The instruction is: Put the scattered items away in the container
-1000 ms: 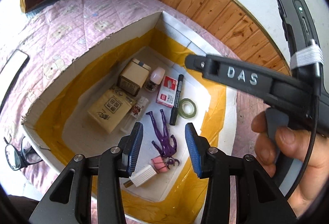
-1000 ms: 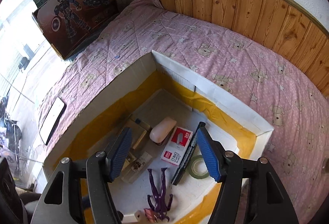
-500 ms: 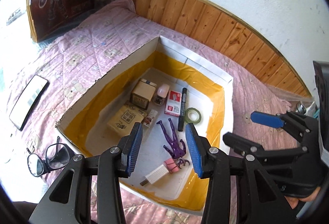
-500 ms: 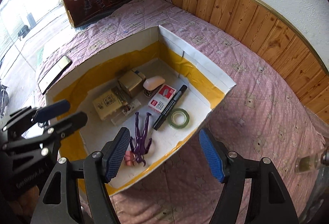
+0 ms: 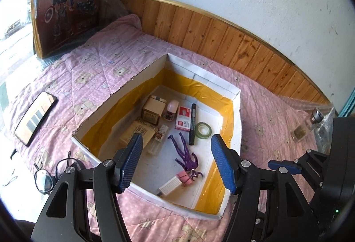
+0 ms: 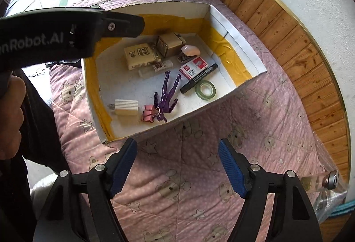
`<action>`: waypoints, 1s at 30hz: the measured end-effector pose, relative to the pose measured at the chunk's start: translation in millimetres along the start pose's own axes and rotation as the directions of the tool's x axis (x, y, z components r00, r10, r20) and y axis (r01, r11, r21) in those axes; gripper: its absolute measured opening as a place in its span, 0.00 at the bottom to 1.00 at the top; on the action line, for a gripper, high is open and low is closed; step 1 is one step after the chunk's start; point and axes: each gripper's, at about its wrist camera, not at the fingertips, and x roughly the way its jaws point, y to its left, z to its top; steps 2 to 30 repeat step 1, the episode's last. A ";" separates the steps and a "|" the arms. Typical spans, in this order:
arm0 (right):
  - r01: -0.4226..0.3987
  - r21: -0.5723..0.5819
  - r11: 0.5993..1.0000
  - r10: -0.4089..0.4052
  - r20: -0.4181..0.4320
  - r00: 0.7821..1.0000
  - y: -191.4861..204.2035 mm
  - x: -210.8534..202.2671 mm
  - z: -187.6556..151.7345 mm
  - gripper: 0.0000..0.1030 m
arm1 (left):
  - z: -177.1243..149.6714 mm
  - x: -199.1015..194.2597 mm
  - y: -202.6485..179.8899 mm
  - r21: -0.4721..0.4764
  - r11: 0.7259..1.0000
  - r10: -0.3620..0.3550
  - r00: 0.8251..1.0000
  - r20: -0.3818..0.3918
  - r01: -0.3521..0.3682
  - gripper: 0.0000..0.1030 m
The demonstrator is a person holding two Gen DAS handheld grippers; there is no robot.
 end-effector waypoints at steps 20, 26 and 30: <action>0.001 0.008 1.000 -0.001 -0.001 1.000 0.1 -0.2 -2.0 0.74 | -1.8 -1.6 0.6 -0.003 1.000 -0.002 1.000 -0.003 0.002 0.65; 0.001 0.008 1.000 -0.001 -0.001 1.000 0.1 -0.2 -2.0 0.74 | -1.8 -1.6 0.6 -0.003 1.000 -0.002 1.000 -0.003 0.002 0.65; 0.001 0.008 1.000 -0.001 -0.001 1.000 0.1 -0.2 -2.0 0.74 | -1.8 -1.6 0.6 -0.003 1.000 -0.002 1.000 -0.003 0.002 0.65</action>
